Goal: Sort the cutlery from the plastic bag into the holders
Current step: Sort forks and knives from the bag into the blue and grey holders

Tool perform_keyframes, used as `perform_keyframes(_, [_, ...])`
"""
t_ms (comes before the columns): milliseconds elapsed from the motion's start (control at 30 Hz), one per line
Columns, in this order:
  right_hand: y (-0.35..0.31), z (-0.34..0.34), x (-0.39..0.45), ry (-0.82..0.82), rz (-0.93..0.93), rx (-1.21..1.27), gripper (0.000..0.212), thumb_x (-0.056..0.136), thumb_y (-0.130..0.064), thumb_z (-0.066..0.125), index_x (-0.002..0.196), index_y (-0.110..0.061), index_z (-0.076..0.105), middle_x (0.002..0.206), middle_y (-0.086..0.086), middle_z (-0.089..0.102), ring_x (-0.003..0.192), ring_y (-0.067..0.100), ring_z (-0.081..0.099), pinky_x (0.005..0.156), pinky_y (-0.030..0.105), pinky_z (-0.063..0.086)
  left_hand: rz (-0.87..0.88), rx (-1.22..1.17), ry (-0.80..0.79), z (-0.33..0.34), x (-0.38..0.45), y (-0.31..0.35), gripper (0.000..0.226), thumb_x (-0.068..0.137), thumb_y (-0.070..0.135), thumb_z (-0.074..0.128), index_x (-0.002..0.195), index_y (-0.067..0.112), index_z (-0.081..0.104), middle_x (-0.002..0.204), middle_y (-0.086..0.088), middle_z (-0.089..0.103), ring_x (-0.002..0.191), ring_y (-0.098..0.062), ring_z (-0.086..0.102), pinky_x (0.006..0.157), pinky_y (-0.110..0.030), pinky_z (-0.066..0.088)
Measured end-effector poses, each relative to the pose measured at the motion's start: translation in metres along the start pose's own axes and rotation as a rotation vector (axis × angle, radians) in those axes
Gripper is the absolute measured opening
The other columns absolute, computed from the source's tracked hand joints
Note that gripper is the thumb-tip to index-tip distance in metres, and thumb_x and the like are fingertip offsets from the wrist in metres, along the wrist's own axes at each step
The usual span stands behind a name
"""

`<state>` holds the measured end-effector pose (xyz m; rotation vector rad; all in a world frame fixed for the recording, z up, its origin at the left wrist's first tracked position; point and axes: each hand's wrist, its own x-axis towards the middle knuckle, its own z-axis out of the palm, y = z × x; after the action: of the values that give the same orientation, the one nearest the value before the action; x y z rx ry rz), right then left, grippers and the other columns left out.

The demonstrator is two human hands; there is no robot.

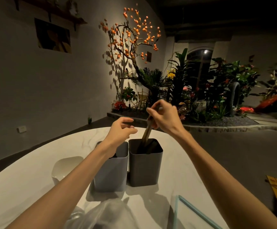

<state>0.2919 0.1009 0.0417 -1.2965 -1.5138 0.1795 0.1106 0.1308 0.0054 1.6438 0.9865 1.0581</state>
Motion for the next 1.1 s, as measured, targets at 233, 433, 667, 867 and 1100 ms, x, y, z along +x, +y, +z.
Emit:
perform_keyframes(233, [0.062, 0.034, -0.021, -0.176, 0.406, -0.084, 0.031, 0.089, -0.032, 0.075, 0.106, -0.01, 0.063, 0.087, 0.004, 0.074, 0.056, 0.012, 0.072, 0.045, 0.019, 0.049, -0.014, 0.035, 0.041, -0.01, -0.023, -0.014, 0.022, 0.094, 0.009, 0.068, 0.113, 0.019, 0.068, 0.108, -0.002, 0.068, 0.103, -0.014, 0.064, 0.073, -0.023, 0.052])
perform_keyframes(433, [0.033, 0.009, -0.036, -0.063, 0.277, -0.008, 0.02, 0.095, -0.023, 0.069, 0.109, -0.009, 0.066, 0.105, 0.008, 0.073, 0.064, 0.014, 0.074, 0.05, 0.022, 0.052, 0.056, 0.086, 0.001, -0.031, -0.058, 0.002, 0.017, 0.095, 0.015, 0.068, 0.11, 0.022, 0.07, 0.107, 0.0, 0.071, 0.103, -0.015, 0.066, 0.078, -0.026, 0.055])
perform_keyframes(667, [-0.055, 0.01, -0.156, -1.089, 0.152, -0.055, 0.022, 0.097, -0.025, 0.065, 0.109, -0.007, 0.071, 0.097, 0.004, 0.077, 0.081, 0.011, 0.073, 0.071, 0.024, 0.058, 0.026, 0.456, -0.335, -0.068, -0.156, -0.003, 0.056, 0.081, 0.048, 0.078, 0.131, 0.045, 0.054, 0.131, 0.021, 0.055, 0.117, -0.001, 0.056, 0.096, -0.022, 0.047])
perform_keyframes(867, [-0.044, 0.072, -0.244, -1.088, -0.148, -0.279, 0.019, 0.098, -0.028, 0.064, 0.112, -0.019, 0.073, 0.109, -0.002, 0.074, 0.094, 0.01, 0.067, 0.089, 0.032, 0.057, -0.022, 1.255, -0.411, -0.09, -0.22, -0.05, 0.094, 0.08, 0.058, 0.073, 0.155, 0.039, 0.021, 0.155, 0.007, 0.037, 0.139, -0.018, 0.038, 0.114, -0.041, 0.036])
perform_keyframes(1100, [-0.04, 0.075, -0.243, -0.922, -0.162, -0.552, 0.046, 0.093, -0.03, 0.068, 0.137, -0.02, 0.055, 0.142, 0.002, 0.054, 0.128, 0.022, 0.049, 0.106, 0.034, 0.044, -0.148, 1.676, 0.008, -0.131, -0.259, -0.047, 0.074, 0.084, 0.033, 0.069, 0.148, 0.03, 0.031, 0.141, -0.003, 0.047, 0.126, -0.027, 0.049, 0.099, -0.042, 0.04])
